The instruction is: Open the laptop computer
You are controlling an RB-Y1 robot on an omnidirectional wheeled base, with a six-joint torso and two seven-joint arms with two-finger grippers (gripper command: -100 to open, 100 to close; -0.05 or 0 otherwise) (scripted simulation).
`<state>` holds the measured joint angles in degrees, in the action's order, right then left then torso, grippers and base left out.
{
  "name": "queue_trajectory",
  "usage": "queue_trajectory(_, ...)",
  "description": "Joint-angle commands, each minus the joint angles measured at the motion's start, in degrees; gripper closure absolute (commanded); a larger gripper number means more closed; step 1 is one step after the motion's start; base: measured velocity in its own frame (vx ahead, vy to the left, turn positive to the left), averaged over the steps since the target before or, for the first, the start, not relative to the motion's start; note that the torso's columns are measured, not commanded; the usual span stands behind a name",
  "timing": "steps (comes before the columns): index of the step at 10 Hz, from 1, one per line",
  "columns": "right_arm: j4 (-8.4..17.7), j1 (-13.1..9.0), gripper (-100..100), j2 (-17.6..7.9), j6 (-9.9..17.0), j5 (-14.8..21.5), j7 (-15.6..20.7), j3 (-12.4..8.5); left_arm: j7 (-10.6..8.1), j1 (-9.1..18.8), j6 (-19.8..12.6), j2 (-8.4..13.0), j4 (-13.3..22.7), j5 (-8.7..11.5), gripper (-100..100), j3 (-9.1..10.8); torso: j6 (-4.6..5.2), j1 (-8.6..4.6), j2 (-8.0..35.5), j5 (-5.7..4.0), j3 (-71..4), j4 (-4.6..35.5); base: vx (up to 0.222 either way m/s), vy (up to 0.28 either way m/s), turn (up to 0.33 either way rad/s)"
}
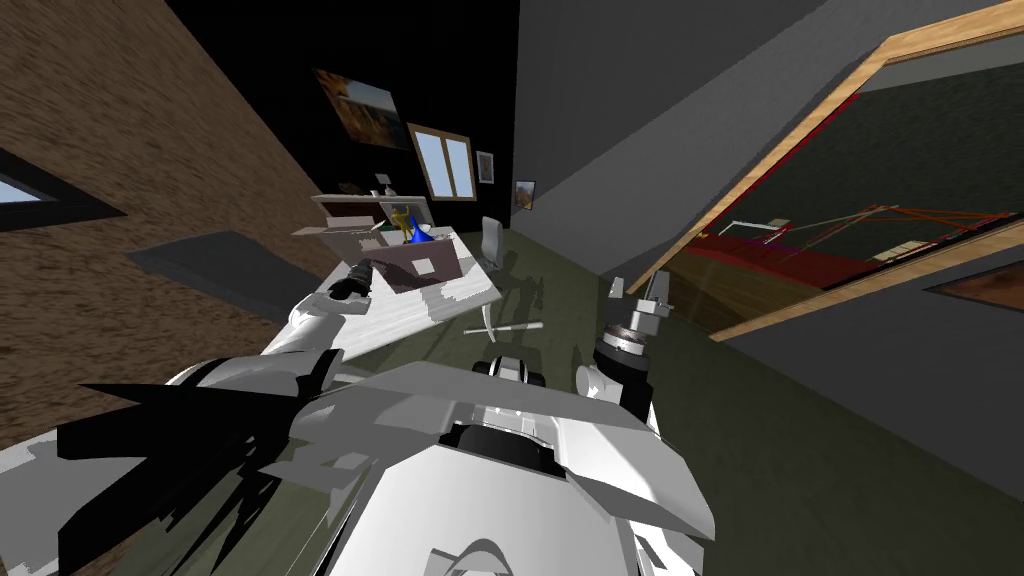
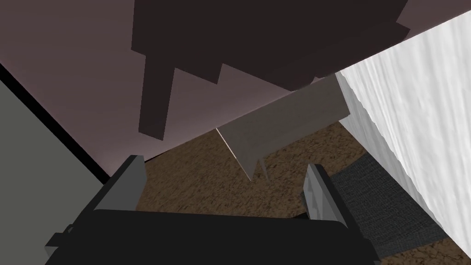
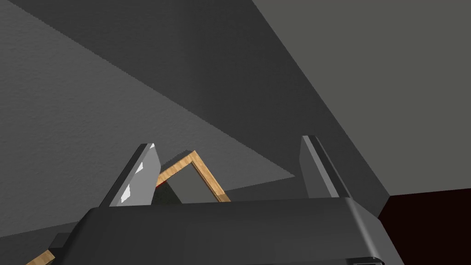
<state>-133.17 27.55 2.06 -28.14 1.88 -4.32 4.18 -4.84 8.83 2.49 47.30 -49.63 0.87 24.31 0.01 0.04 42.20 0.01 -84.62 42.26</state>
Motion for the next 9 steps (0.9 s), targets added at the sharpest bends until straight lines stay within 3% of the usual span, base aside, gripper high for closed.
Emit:
queue_trajectory(1,0.00,-0.02,0,0.01,0.00,0.00,0.00,0.01,-0.84,-0.54,3.69,3.83,6.17,1.25,-100,2.42,0.08,-0.19,0.25,-0.08,0.13,0.07,-0.078,-0.047,-0.363)
queue_trajectory(2,0.01,-0.02,0,0.01,0.00,0.00,0.00,0.01,-0.84,-0.54,3.69,3.83,7.73,1.25,-100,2.42,0.05,-0.22,0.23,-0.08,0.16,0.08,-0.037,-0.033,-0.125)
queue_trajectory(3,0.00,-0.01,0,0.01,0.00,0.00,0.00,0.01,-1.49,-1.26,6.91,6.14,10.90,2.35,-100,5.10,-0.06,-0.06,0.08,-0.04,0.06,0.04,-0.071,-0.070,-0.328)
queue_trajectory(4,0.01,-0.02,0,0.01,0.00,0.00,0.00,0.01,-1.49,-1.26,6.91,7.32,13.38,2.35,-100,5.10,0.02,-0.12,0.14,-0.03,0.07,0.04,-0.067,-0.064,-0.420)
queue_trajectory(5,0.00,-0.02,0,0.01,0.00,0.00,0.00,0.01,-2.15,-1.97,10.11,9.14,16.10,3.46,-100,7.61,0.03,-0.07,0.08,-0.04,0.05,0.03,-0.086,-0.075,-0.377)
queue_trajectory(6,0.00,-0.02,0,0.01,0.00,0.00,0.00,0.01,-2.15,-1.97,10.12,10.81,16.25,3.46,-100,7.78,-0.05,-0.07,0.16,-0.03,0.09,0.05,-0.074,-0.076,-0.401)
queue_trajectory(8,0.00,0.00,0,0.00,0.00,0.00,0.00,0.00,-2.15,-1.97,10.12,10.81,16.12,3.46,-100,7.78,-0.02,0.06,-0.04,-0.02,-0.02,0.01,-0.021,-0.020,-0.043)
queue_trajectory(9,0.00,0.00,0,0.00,0.00,0.00,0.00,-0.01,-2.15,-1.97,10.12,10.81,17.68,3.46,-100,7.78,-0.04,0.15,-0.11,0.04,-0.06,-0.03,0.006,0.008,0.025)
